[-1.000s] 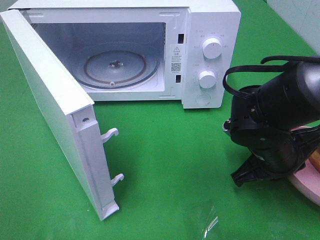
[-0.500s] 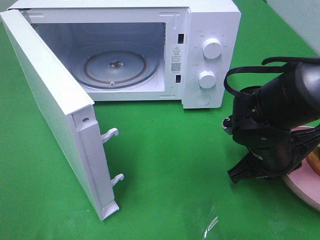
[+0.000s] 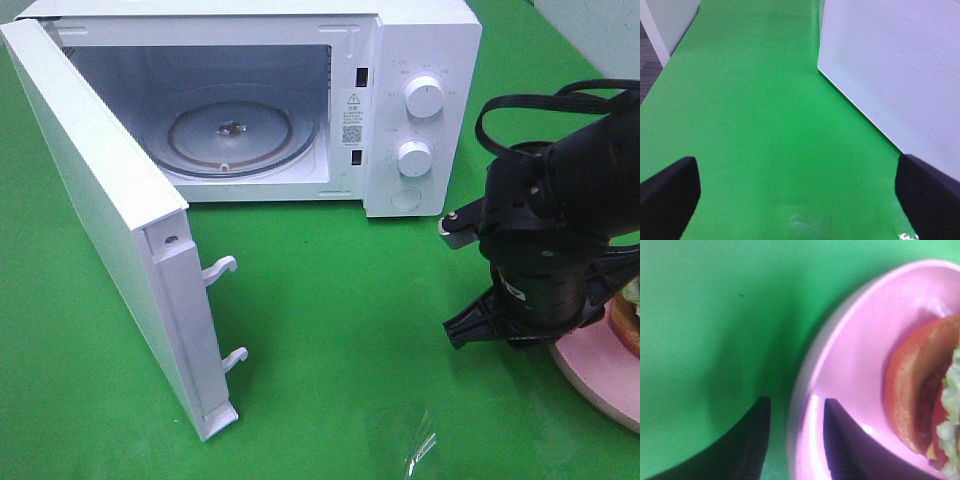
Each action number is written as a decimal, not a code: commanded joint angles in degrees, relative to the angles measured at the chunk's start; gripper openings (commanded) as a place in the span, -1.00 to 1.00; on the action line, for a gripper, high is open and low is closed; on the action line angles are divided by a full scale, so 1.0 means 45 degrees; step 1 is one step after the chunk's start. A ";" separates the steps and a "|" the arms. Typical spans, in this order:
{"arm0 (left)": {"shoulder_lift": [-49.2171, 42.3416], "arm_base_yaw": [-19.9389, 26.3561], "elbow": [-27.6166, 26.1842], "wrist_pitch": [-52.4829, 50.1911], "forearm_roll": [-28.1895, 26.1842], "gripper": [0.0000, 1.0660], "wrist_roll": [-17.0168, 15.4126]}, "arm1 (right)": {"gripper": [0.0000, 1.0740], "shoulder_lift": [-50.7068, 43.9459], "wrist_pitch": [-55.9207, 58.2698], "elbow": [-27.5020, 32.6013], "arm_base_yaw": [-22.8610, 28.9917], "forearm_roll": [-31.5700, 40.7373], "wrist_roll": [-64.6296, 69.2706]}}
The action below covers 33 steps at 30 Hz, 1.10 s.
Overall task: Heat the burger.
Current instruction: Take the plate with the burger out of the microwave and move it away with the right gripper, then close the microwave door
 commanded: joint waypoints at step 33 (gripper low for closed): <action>-0.0204 -0.0064 0.0000 -0.0191 -0.0051 0.84 -0.0013 | 0.42 -0.7818 0.1681 0.0267 -0.0025 0.7550 -0.9142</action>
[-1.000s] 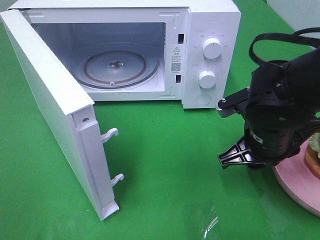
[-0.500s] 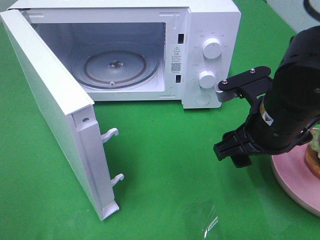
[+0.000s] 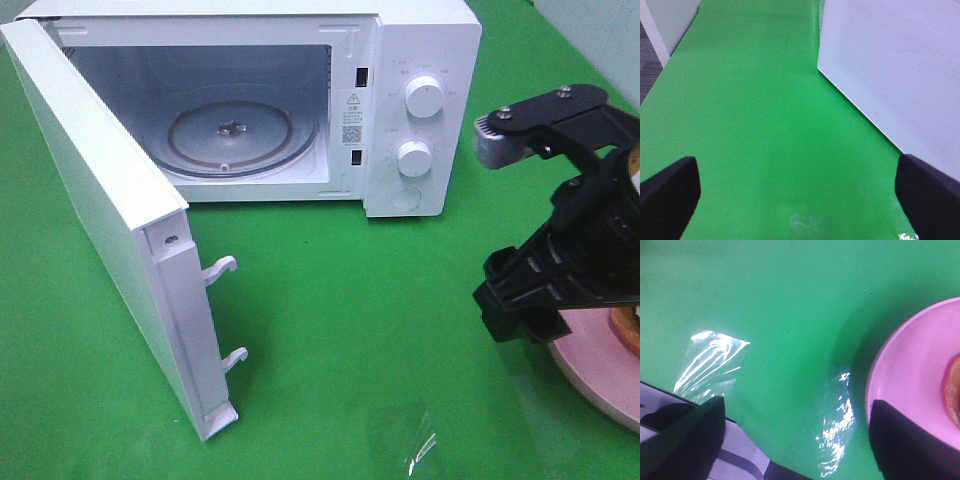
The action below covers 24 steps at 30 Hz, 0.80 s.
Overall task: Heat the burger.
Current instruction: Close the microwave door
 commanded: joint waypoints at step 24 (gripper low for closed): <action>-0.0204 -0.0064 0.0000 -0.0191 -0.0051 0.84 -0.0013 | 0.42 -1.0733 0.2406 0.1732 -0.3985 0.0484 -0.3107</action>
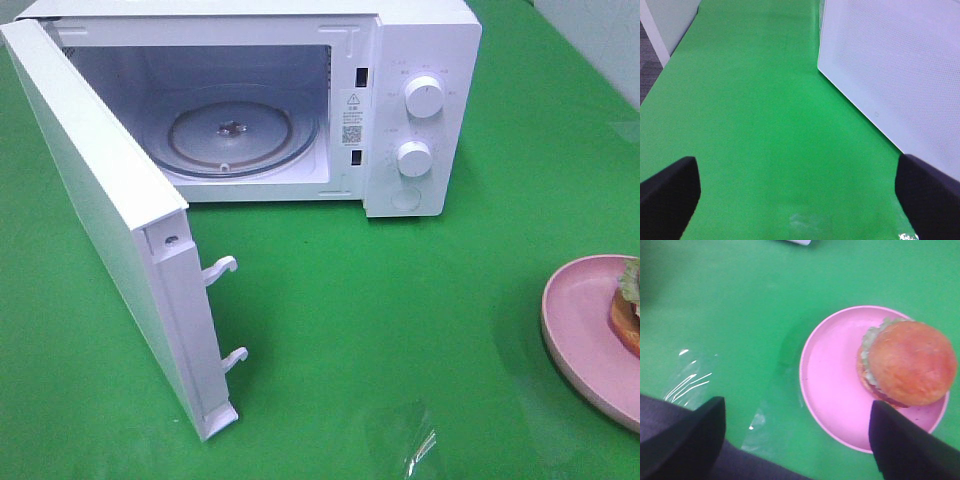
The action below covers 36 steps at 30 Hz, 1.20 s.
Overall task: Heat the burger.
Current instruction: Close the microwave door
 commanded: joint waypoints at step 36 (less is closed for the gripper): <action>-0.0064 -0.0064 0.0000 -0.0191 -0.0064 0.84 -0.0013 | 0.41 -0.6315 -0.0802 0.2114 -0.4214 0.1133 -0.0789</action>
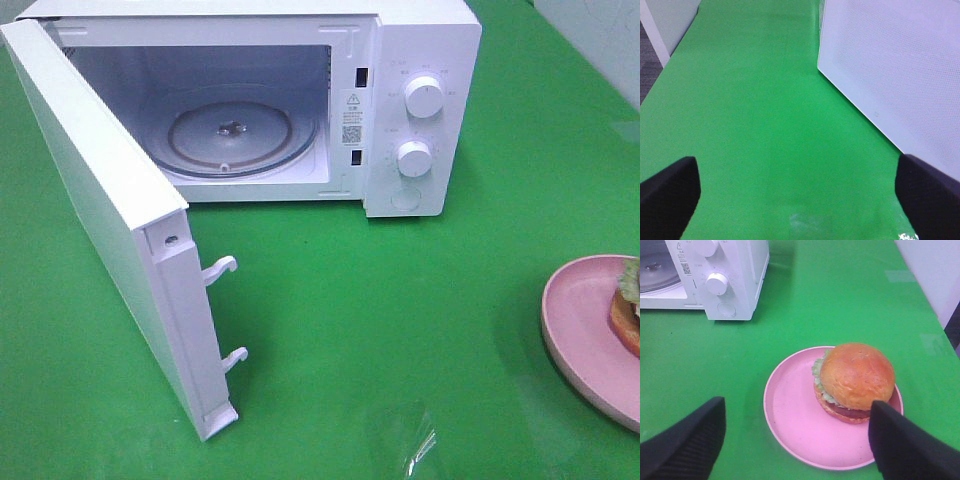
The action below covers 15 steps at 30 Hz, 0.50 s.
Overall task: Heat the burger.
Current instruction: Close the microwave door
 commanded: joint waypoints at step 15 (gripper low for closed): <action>-0.0064 -0.0064 0.0000 -0.0191 -0.0064 0.84 -0.0013 | 0.41 -0.0331 -0.0153 0.0051 -0.0089 0.0025 -0.0204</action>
